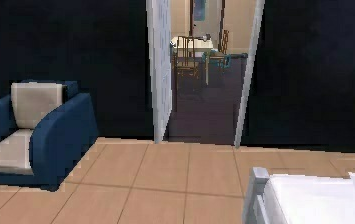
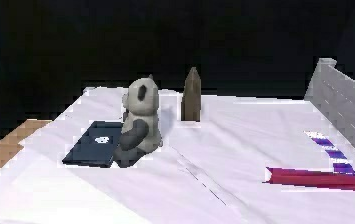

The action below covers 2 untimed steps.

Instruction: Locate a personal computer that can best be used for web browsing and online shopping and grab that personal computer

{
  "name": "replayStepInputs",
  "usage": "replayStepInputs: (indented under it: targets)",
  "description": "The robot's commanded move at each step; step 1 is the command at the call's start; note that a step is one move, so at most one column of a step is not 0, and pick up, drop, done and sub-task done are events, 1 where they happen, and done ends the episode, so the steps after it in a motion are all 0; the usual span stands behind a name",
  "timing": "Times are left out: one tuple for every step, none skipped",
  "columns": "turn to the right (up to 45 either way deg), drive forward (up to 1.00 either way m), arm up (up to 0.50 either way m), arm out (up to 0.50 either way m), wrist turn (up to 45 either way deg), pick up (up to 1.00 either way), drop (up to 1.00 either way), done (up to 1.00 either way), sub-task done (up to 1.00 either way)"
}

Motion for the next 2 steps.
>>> replayStepInputs:
  targets:
    - [-21.0,0.00,0.00,0.00,0.0,0.00,0.00,0.00,0.00]
    - [33.0,0.00,0.00,0.00,0.0,0.00,0.00,0.00,0.00]
